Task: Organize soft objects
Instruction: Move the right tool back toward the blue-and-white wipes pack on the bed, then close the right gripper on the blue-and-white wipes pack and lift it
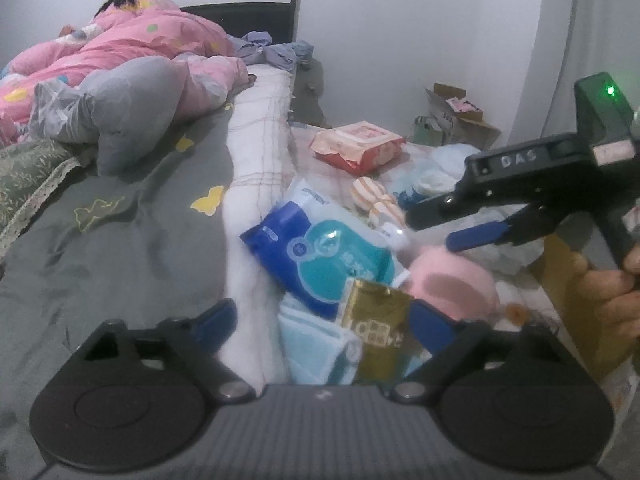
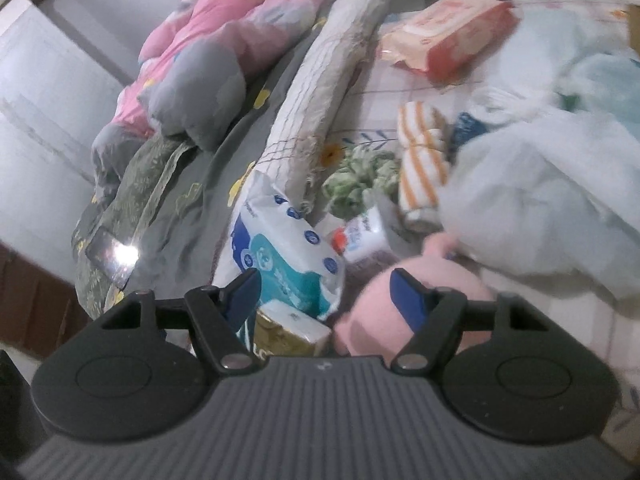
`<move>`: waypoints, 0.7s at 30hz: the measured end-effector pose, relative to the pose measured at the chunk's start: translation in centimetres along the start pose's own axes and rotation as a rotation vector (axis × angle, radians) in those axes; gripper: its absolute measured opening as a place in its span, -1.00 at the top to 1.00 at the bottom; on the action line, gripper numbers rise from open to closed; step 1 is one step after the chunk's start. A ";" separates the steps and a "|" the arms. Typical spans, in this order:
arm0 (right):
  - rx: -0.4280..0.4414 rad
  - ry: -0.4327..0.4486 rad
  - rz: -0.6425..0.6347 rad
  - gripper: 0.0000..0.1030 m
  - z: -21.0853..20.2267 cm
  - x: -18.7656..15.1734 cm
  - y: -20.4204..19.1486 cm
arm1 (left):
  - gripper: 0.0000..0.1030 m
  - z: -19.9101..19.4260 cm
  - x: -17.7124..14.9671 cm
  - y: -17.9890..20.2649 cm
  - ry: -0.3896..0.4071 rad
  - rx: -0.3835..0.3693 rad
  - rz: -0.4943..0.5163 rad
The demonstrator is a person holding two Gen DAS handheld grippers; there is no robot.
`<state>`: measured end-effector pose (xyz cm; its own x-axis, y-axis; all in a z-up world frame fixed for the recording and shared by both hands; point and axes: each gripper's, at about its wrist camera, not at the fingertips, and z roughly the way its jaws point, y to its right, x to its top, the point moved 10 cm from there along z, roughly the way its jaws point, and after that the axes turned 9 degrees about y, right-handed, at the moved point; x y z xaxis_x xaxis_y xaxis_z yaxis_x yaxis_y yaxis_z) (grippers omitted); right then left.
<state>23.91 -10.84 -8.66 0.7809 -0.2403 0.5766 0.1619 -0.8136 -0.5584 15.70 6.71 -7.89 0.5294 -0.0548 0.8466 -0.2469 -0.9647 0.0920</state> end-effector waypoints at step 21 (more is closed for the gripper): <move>0.012 -0.158 -0.168 -0.23 8.2 1.1 -3.3 | -0.03 8.5 -0.1 -2.2 -0.210 -0.039 -0.183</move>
<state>29.22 -4.09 -11.06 0.8270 -0.0158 0.5619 0.3037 -0.8286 -0.4704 23.02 6.63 -12.65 0.7235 0.0634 0.6874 -0.1605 -0.9530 0.2569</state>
